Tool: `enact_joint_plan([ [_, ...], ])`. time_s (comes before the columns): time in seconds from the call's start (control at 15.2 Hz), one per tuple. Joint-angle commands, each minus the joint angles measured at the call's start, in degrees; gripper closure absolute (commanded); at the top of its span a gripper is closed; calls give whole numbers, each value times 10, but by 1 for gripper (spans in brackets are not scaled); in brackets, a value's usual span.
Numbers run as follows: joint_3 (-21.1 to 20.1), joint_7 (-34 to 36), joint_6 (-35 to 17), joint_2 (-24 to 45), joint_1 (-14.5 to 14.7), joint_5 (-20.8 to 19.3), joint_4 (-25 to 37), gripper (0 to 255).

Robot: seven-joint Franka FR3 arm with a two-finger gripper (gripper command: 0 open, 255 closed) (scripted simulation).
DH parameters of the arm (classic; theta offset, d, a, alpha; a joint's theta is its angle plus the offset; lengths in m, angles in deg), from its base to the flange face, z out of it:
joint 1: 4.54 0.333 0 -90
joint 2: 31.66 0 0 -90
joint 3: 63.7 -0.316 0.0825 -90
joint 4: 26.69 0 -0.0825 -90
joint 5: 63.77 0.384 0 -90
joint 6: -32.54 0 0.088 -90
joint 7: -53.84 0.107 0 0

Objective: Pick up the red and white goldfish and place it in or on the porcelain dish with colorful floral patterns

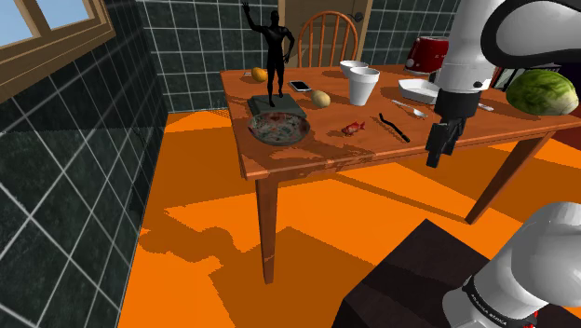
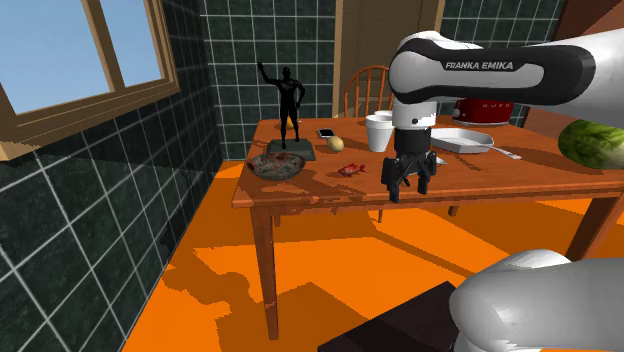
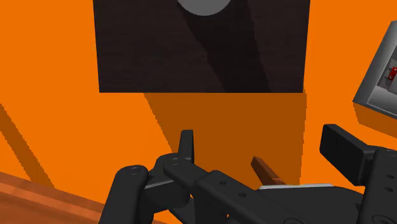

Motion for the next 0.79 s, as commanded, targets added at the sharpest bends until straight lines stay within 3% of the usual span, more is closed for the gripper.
enact_joint_plan([
  [0.0, 0, 0, 0, 0, 0, 0, 0, 0],
  [0.33, 69, -182, -68, 72, 37, -58, 31, 0],
  [0.73, 136, -394, -144, 177, 88, -86, 98, 0],
])
